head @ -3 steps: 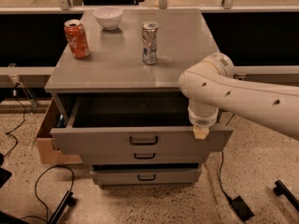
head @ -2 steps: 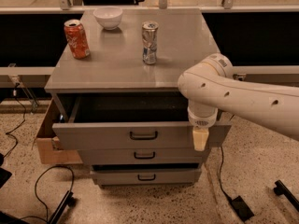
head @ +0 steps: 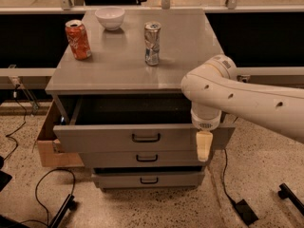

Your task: Open top drawer

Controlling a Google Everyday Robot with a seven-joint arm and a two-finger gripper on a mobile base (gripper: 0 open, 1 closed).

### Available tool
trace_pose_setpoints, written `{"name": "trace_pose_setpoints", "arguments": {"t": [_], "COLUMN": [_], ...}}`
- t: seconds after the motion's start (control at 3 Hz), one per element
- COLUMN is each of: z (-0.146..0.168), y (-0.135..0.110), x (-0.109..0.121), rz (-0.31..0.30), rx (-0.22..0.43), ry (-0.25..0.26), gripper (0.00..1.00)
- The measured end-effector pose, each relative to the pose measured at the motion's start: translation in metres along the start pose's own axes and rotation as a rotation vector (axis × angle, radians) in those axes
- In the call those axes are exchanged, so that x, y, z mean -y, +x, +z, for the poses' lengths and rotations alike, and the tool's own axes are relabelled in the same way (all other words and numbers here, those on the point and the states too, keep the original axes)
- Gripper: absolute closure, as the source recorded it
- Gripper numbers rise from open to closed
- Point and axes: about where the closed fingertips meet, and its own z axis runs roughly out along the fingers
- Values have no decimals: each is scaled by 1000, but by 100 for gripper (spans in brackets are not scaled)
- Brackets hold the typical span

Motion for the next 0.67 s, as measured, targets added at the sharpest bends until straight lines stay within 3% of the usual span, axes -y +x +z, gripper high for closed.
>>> {"name": "trace_pose_setpoints", "arguments": {"t": [0.33, 0.67], "z": [14, 17], "y": [-5, -15], "x": [2, -29], "rz": [0, -6], "rx": [27, 95], "ry": [-50, -148], "gripper": [0, 18]}}
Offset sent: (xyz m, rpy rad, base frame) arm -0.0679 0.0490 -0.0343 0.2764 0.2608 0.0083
